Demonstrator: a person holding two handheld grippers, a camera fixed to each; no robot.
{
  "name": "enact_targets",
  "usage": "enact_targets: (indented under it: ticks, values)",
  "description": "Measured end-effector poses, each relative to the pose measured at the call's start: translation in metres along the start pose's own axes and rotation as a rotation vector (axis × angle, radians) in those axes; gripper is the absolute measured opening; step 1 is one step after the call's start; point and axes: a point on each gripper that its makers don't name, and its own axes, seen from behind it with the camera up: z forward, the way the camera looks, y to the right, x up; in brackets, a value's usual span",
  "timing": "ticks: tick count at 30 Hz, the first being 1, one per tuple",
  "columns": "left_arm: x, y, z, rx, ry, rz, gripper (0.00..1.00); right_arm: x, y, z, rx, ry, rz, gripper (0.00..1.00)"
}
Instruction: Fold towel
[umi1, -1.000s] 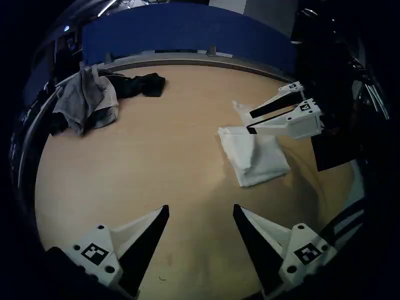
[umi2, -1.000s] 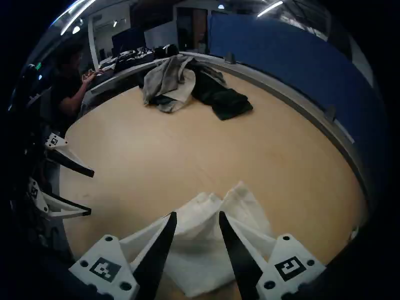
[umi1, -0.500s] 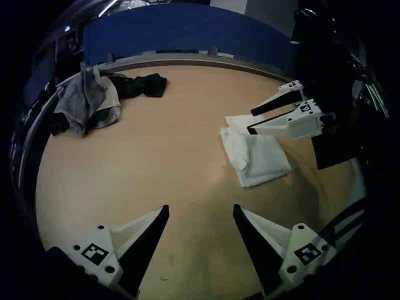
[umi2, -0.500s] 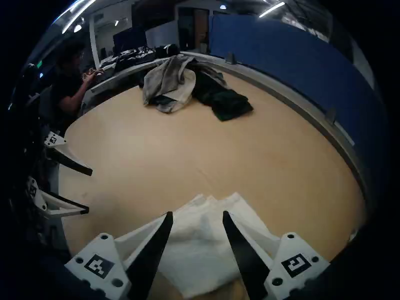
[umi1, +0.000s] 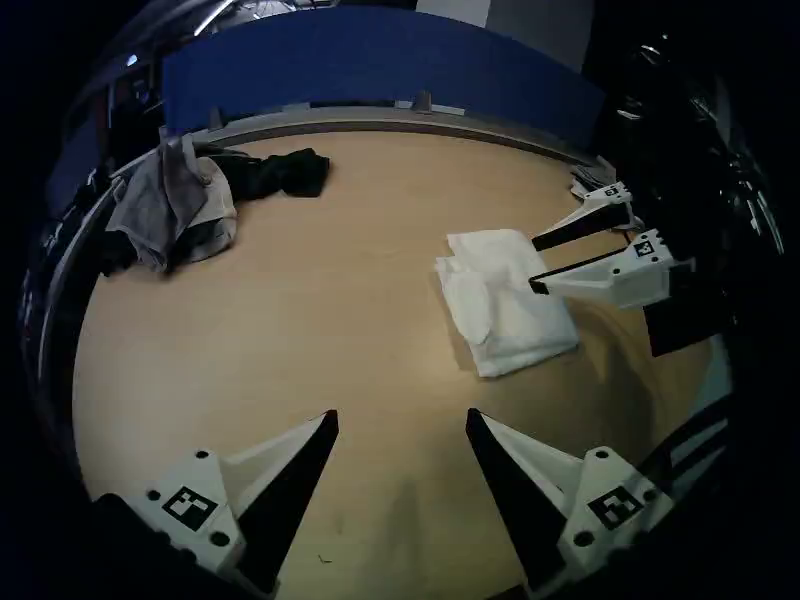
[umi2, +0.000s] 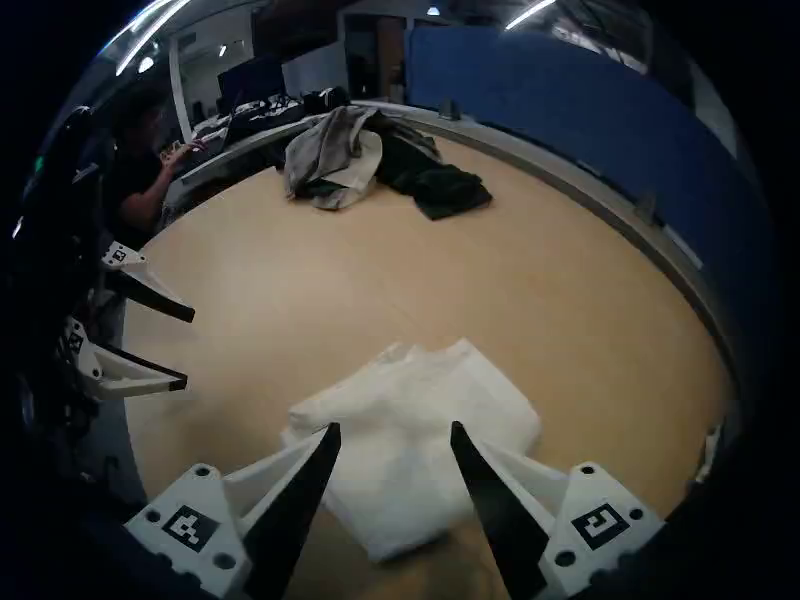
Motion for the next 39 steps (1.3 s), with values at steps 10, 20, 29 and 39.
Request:
enact_targets:
  ticks: [10, 20, 29, 39]
  values:
    - [0.003, 0.009, 0.000, -0.009, 0.000, 0.015, 0.95, -0.040, 0.001, -0.022, -0.030, -0.025, 0.038, 0.95]
    - [0.006, 0.017, 0.002, -0.017, 0.002, 0.027, 0.95, -0.071, -0.001, -0.028, -0.041, -0.057, 0.068, 0.96]
    - [0.005, 0.018, 0.001, -0.016, 0.000, 0.030, 0.95, -0.089, -0.006, -0.026, -0.045, -0.089, 0.062, 0.95]
    - [0.003, 0.018, 0.001, -0.016, 0.000, 0.028, 0.95, -0.103, -0.011, -0.021, -0.047, -0.117, 0.089, 0.73]
